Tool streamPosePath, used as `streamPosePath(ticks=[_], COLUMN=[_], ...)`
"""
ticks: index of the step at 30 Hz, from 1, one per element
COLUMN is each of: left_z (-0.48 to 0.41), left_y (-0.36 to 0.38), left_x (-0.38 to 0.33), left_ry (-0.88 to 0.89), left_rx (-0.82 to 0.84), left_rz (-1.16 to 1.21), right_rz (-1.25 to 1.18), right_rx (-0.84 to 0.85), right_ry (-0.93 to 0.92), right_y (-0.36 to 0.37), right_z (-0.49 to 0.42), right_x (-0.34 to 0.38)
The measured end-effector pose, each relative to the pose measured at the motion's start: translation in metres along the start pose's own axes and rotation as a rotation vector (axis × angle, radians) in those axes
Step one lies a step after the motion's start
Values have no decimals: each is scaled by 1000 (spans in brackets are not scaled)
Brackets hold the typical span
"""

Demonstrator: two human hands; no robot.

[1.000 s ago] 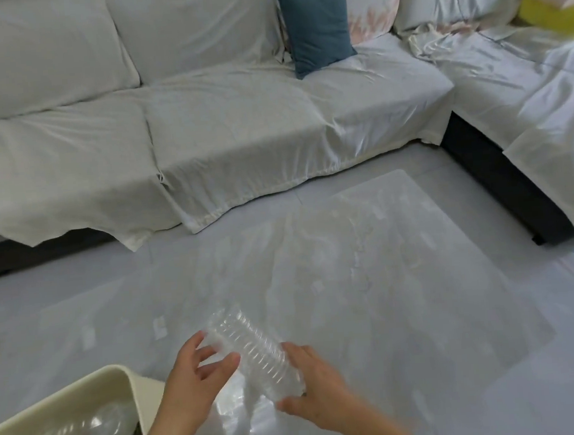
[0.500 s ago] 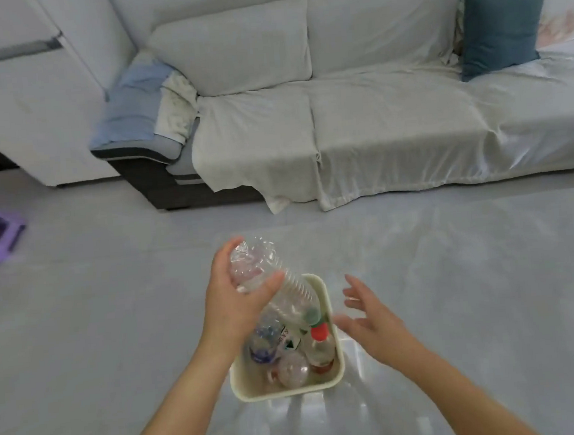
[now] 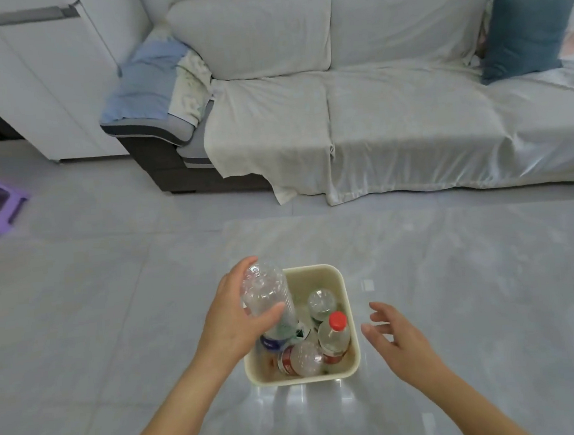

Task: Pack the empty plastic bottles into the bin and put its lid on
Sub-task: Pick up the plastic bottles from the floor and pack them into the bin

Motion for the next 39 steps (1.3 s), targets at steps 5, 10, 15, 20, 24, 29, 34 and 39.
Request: streamPosePath(ticks=[5,10,15,20,24,29,34,39], left_z=[-13,-38,-56,-51,-48,-60,-72,-33], left_y=[-12,-5,22,25,24,27,32,56], left_x=[-15,-21,14,29,27,31,53,97], left_ry=[28,30,-75,-102,-46,-126,-239,-397], left_rx=[-154,-147,44,19,-27,-67,42,75], left_rz=[250,245,-128,-353,-426,-289,-452,-306], right_rz=[62,72,82,69,75,85,85,113], right_rx=[35,37,37,36,53,83,116,129], right_ry=[3,4,20,36,30,17,-26,-69], right_y=[5,7,10,12,18,27,37,50], right_z=[3,5,8,10,8,2,-4,-12], right_x=[-6,-9,-16,-22,-22,-20,-15,-7])
Point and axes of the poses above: each hand's wrist, its own z-axis away from the middle knuckle, its own y-axis out of the palm, x = y × z, the point moved 4 cm from there along -z, towards the middle knuckle, and after that the axes turned 8 degrees about -y, right-handed, at the moved point
